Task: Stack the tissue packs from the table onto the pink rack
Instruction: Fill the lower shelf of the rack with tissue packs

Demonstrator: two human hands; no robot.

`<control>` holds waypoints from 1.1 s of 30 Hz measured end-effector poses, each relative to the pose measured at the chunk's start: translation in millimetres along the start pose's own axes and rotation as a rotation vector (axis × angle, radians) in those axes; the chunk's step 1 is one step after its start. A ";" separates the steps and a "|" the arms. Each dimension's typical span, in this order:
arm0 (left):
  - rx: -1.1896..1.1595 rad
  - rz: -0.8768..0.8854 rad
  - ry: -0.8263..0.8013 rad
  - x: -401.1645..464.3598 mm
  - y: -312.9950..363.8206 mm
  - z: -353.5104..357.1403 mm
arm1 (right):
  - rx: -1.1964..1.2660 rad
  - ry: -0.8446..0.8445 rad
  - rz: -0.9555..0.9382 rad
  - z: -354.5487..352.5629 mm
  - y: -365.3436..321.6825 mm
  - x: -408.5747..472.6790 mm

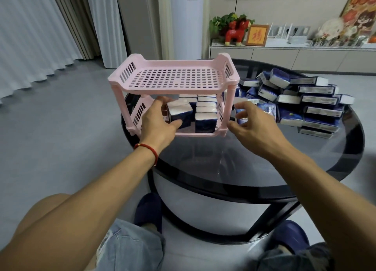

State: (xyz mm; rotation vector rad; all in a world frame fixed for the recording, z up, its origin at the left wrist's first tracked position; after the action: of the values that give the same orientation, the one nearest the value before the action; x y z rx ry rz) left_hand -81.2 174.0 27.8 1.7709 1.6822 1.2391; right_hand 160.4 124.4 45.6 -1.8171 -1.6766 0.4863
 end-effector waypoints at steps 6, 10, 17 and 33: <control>-0.118 -0.063 -0.148 18.9 -10.1 24.6 | -0.011 -0.009 0.014 7.3 -0.2 3.5; -0.136 -0.050 -0.159 21.5 -14.1 33.1 | -0.015 -0.017 0.013 10.7 -1.6 1.6; 0.146 0.000 -0.163 19.4 -15.9 42.3 | 0.006 -0.036 0.003 18.2 -3.7 0.9; 0.111 -0.041 -0.188 19.4 -15.9 37.5 | -0.142 0.000 0.131 14.1 20.7 4.5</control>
State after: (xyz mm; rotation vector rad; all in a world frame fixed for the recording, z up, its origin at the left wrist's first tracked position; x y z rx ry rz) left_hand -62.7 205.8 1.7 1.8435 1.6984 0.9462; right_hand 167.6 131.2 22.2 -2.0385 -1.6351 0.4313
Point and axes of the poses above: each hand's wrist, its own x-axis towards the middle knuckle, its own z-axis out of the palm, y = z × x, the point moved 6 cm from there along x, towards the middle knuckle, and after that the axes turned 1 degree about x, right-handed, at the moved point
